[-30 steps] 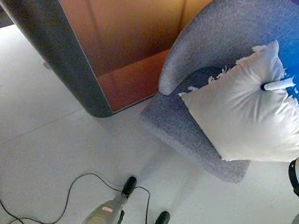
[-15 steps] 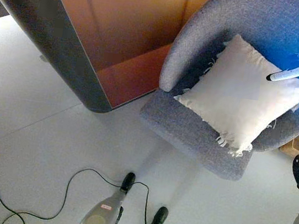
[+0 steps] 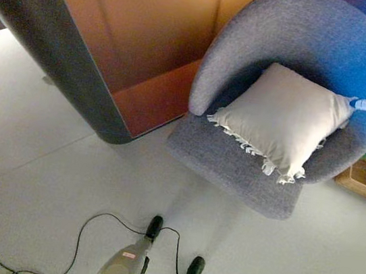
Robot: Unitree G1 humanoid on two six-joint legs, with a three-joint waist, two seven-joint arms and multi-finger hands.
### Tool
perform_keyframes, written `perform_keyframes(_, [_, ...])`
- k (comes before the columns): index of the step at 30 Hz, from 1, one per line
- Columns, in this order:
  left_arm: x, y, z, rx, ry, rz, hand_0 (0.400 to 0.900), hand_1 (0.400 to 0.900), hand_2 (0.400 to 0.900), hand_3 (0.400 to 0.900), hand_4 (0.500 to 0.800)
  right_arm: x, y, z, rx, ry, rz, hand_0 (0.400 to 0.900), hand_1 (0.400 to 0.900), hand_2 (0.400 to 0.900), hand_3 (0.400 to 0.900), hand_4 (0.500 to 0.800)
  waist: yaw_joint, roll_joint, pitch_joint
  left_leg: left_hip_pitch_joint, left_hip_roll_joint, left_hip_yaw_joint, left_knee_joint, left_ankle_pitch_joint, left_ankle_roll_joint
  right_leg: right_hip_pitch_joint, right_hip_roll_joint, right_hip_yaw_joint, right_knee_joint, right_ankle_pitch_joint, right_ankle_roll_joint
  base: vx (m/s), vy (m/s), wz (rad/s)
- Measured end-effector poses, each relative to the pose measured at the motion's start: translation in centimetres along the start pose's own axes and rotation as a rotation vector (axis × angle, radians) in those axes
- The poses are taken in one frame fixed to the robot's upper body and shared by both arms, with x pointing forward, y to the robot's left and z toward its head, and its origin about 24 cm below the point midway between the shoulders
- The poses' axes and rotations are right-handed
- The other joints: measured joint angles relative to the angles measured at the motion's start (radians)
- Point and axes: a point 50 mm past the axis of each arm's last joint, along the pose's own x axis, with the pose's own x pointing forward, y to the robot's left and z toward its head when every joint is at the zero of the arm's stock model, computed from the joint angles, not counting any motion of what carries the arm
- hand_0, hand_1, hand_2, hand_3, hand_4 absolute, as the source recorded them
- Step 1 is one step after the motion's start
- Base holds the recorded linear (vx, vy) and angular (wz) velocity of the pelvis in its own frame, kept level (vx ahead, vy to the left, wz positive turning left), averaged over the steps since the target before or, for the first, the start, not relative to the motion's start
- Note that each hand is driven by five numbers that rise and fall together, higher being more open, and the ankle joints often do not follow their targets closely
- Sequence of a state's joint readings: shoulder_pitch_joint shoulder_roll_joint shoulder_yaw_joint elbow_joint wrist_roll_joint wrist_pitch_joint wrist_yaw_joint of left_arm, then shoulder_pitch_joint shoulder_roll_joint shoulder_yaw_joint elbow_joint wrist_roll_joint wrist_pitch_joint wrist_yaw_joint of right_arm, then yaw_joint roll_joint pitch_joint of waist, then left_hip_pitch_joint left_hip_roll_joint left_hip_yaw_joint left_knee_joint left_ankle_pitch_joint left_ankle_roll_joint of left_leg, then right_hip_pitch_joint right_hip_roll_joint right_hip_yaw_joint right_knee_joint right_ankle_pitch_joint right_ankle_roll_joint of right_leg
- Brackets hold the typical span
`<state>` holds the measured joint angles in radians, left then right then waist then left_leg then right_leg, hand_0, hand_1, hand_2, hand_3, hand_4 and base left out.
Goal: Pick up the pillow and put it on the sofa.
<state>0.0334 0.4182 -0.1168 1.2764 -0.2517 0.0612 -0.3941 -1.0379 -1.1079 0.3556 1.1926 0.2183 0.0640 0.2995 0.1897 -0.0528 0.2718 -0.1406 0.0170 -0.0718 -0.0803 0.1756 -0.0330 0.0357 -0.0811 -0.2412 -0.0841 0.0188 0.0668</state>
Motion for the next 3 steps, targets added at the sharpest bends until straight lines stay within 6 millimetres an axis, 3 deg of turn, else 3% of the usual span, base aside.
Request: perform_keyframes(3, [-0.1, 0.2, -0.1, -0.034, -0.013, 0.007, 0.9, 0.9, 0.9, 0.9, 0.8, -0.6, 1.4, -4.8, -0.006, 0.074, 0.052, 0.9, 0.9, 0.9, 0.9, 0.8, -0.03, -0.002, -0.013, 0.011, 0.0, 0.021, 0.0, -0.007, 0.003, 0.003, -0.002, 0.022, 0.001, 0.002, 0.003, -0.01, -0.008, -0.13])
